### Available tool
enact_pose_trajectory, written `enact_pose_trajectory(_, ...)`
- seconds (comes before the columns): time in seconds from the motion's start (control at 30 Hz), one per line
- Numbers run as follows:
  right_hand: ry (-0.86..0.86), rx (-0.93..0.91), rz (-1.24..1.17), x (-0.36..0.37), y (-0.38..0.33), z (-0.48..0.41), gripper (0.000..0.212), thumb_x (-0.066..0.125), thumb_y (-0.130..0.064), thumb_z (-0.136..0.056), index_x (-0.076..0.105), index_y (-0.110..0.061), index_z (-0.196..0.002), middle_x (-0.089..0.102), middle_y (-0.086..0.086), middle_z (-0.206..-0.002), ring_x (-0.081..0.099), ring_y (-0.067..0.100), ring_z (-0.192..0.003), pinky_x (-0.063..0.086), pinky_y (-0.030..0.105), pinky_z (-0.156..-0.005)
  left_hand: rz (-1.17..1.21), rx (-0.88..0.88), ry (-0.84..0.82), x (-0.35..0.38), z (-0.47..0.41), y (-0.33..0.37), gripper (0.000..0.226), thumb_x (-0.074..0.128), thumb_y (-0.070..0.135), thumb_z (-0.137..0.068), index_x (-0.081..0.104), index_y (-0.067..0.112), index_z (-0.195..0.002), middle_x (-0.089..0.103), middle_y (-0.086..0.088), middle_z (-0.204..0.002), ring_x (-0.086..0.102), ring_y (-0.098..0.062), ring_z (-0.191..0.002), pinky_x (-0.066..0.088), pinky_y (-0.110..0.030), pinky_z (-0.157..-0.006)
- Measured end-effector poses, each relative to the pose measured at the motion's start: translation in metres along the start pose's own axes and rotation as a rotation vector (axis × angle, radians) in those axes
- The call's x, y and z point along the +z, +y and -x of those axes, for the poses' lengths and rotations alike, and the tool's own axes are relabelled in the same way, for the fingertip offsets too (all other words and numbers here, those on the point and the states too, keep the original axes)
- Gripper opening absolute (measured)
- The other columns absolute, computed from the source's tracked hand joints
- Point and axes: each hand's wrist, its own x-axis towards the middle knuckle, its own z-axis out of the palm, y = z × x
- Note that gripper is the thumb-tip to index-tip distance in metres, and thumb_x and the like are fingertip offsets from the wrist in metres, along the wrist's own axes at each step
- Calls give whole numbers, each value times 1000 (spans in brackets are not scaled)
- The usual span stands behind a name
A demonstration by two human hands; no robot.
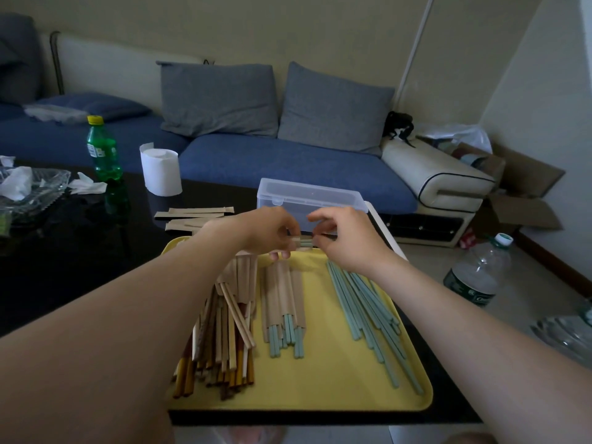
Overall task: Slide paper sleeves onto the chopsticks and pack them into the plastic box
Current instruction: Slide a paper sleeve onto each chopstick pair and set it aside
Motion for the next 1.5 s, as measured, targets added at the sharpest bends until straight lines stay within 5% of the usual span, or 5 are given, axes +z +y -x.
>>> enact_pose_trajectory(0.3, 76, 492, -206, -9, -2, -8, 38, 45, -11, -106, 54, -3, -142, 63, 16, -123, 61, 30, -100, 46, 34, -79, 23, -23, 60, -1, 3, -1, 3, 66, 26, -102, 66, 26, -99, 77, 5, -88, 75, -9, -77, 57, -30, -86)
enact_pose_trajectory(0.47, -202, 367, -160, -1, -18, -6, 50, 45, -4, -105, 50, 0, -155, 55, 18, -157, 52, 36, -144, 44, 44, -118, -50, -41, 51, -4, 6, 4, 9, 70, 24, -99, 63, 30, -98, 71, 4, -90, 73, -10, -78, 53, -25, -75)
enact_pose_trajectory(0.8, -301, 198, -199, 3, -25, -2, 11, 79, -18, -97, 81, -28, -93, 82, -1, -98, 75, 20, -104, 59, 34, -91, -59, -55, 60, -6, 5, 7, 61, 90, 29, -80, 47, 31, -123, 76, 6, -90, 72, -11, -89, 57, -40, -95)
enact_pose_trajectory(1.23, -1018, 673, -89, 7, -45, -6, 26, 71, -20, -105, 74, 2, -118, 83, 16, -102, 80, 19, -78, 55, 19, -56, -279, -542, 294, -18, 22, -44, 21, 67, 17, -99, 60, 14, -119, 61, -7, -103, 63, -26, -100, 55, -47, -98)
enact_pose_trajectory(1.5, -381, 481, 76, 33, -49, -33, 23, 60, -18, -96, 77, -7, -86, 79, 4, -68, 76, 20, -58, 61, 28, -66, -396, -579, -26, -18, 13, -76, 30, 60, 27, -104, 63, 12, -130, 61, -1, -103, 60, -20, -102, 51, -34, -97)
